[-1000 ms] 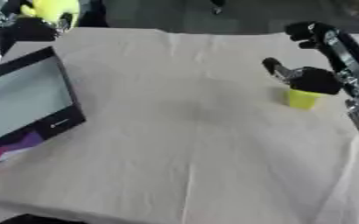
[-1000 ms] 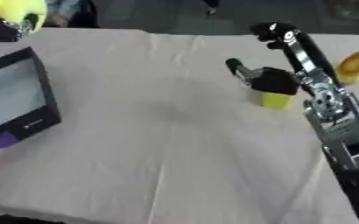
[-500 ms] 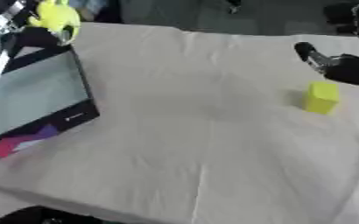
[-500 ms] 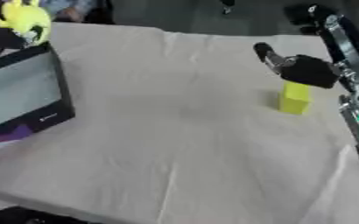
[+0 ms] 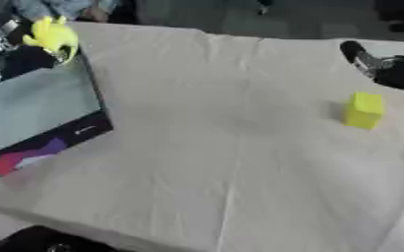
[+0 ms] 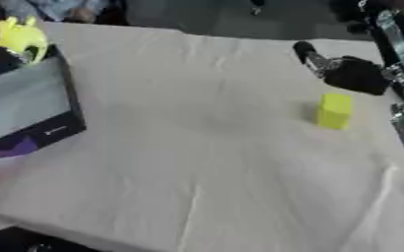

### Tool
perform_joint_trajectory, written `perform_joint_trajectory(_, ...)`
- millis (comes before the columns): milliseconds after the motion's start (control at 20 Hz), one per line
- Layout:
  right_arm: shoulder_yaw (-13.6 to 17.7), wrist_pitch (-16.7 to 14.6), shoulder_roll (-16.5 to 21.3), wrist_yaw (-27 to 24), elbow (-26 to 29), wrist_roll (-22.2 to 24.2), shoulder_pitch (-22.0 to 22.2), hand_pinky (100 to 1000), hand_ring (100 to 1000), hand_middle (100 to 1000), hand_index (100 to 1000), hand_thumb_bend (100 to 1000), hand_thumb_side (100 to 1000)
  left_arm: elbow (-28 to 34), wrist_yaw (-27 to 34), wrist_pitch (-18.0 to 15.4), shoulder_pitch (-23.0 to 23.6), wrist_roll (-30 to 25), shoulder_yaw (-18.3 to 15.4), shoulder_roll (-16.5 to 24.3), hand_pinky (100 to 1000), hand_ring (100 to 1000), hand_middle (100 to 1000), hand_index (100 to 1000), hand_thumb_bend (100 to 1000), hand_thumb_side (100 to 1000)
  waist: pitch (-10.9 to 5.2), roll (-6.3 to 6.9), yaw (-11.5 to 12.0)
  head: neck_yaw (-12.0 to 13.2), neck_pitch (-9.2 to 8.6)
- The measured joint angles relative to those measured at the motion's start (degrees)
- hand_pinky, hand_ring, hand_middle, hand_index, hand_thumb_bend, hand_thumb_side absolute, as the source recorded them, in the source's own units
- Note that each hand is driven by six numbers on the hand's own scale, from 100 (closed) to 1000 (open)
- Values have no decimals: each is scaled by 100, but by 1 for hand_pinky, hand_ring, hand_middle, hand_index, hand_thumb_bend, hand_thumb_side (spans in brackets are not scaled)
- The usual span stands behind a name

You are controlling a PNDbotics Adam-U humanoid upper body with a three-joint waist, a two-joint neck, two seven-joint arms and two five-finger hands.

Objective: Pick up the objects with one hand, pass them to the other hand, and then place them into the box on the other side of the table.

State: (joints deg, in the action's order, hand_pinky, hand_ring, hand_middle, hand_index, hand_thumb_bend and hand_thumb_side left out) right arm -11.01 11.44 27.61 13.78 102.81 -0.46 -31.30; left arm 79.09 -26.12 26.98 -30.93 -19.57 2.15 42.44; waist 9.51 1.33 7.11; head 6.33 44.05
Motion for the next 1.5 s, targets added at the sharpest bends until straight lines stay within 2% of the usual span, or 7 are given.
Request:
perform_joint_trajectory(400, 41, 5, 1, -3, 37, -72, -37, 846, 837, 777, 812, 443, 334, -489, -109, -65, 76, -168, -21, 15, 756, 678, 607, 553, 326, 273, 20, -15, -28, 12, 0)
perform_joint_trajectory(550, 65, 11, 9, -4, 47, -83, -46, 846, 837, 776, 812, 442, 333, -602, -199, -129, 97, -283, -20, 16, 781, 739, 681, 689, 453, 286, 23, -22, -37, 31, 0)
perform_joint_trajectory(650, 67, 13, 21, -4, 50, -88, -47, 846, 837, 776, 812, 443, 332, -649, -279, -169, 123, -371, -20, 16, 838, 799, 767, 790, 628, 338, 24, -22, -39, 38, 0)
perform_joint_trajectory(750, 68, 11, 40, -4, 51, -95, -47, 846, 837, 776, 812, 443, 332, -672, -382, -200, 131, -446, -24, 21, 873, 836, 811, 839, 765, 364, 24, -22, -40, 38, 0)
perform_joint_trajectory(850, 71, 16, 42, -4, 52, -103, -47, 846, 836, 775, 811, 442, 332, -693, -479, -214, 144, -487, -53, 35, 877, 841, 818, 853, 814, 374, 24, -22, -40, 35, 0)
perform_joint_trajectory(1300, 109, 21, 71, -1, 54, -141, -46, 846, 836, 776, 811, 445, 329, -644, -590, -242, 164, -460, -137, 36, 852, 818, 791, 824, 733, 392, 24, -22, -40, -9, 0)
perform_joint_trajectory(1500, 187, 21, 173, -1, 67, -157, -87, 851, 841, 782, 816, 455, 327, -448, -465, -187, 163, -88, -204, 36, 834, 796, 779, 815, 714, 373, 24, -22, -40, -225, 0)
